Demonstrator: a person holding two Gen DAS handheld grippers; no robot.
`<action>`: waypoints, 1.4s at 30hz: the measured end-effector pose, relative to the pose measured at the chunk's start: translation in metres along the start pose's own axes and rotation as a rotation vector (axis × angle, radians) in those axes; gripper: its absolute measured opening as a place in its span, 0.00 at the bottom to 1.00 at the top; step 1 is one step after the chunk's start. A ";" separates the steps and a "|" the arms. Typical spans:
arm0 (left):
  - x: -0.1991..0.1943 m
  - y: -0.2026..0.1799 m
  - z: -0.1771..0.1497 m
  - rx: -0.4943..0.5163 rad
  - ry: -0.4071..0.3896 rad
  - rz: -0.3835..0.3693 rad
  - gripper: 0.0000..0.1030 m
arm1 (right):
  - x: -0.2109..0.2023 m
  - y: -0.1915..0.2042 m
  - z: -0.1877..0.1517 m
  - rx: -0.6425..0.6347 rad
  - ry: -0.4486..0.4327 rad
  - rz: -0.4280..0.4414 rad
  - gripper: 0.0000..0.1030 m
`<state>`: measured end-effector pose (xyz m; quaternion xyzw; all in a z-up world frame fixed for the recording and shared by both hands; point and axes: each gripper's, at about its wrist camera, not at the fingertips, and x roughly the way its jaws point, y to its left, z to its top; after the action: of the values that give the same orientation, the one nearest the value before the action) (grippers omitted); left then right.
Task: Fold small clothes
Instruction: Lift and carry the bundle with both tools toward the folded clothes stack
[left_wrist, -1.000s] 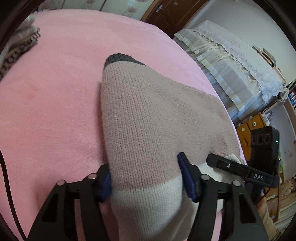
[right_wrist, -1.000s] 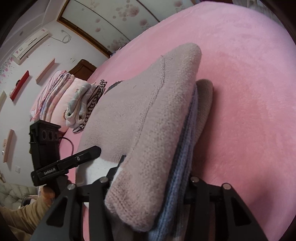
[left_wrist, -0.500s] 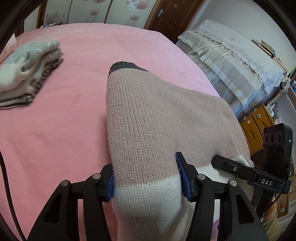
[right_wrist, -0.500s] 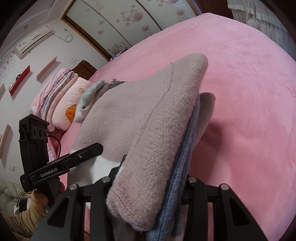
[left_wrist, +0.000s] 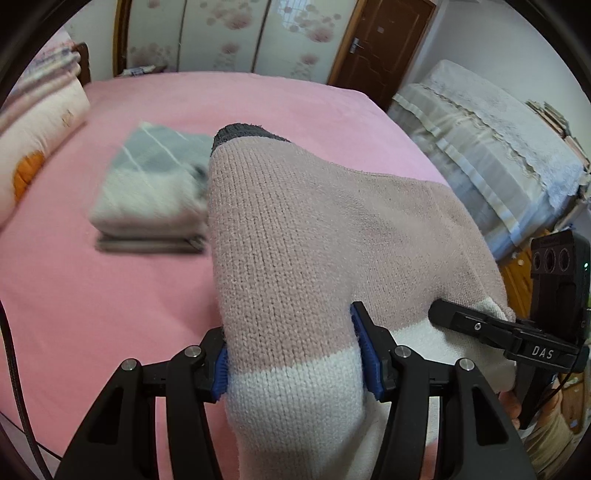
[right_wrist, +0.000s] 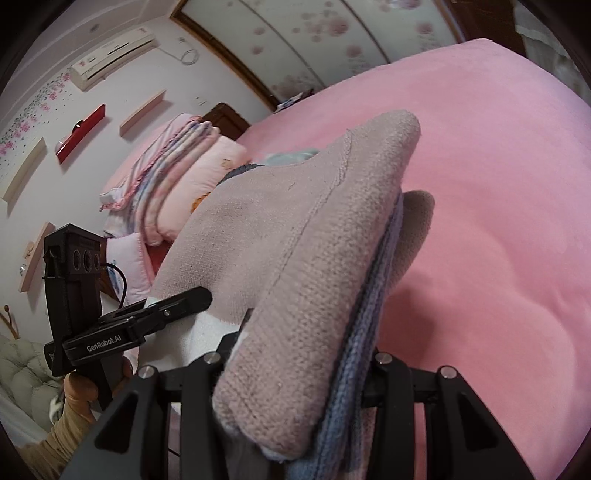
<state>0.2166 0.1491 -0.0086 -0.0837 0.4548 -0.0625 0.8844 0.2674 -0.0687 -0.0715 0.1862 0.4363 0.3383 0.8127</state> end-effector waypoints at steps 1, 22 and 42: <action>-0.005 0.009 0.010 0.006 -0.006 0.009 0.53 | 0.006 0.009 0.008 -0.004 -0.004 0.006 0.40; 0.096 0.237 0.237 -0.026 -0.047 0.057 0.54 | 0.239 0.076 0.220 0.049 -0.124 0.003 0.40; 0.220 0.319 0.181 -0.171 -0.076 -0.052 1.00 | 0.328 -0.002 0.176 0.110 -0.094 -0.020 0.45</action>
<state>0.5028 0.4364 -0.1451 -0.1731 0.4224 -0.0430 0.8887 0.5435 0.1621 -0.1677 0.2417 0.4174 0.2967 0.8242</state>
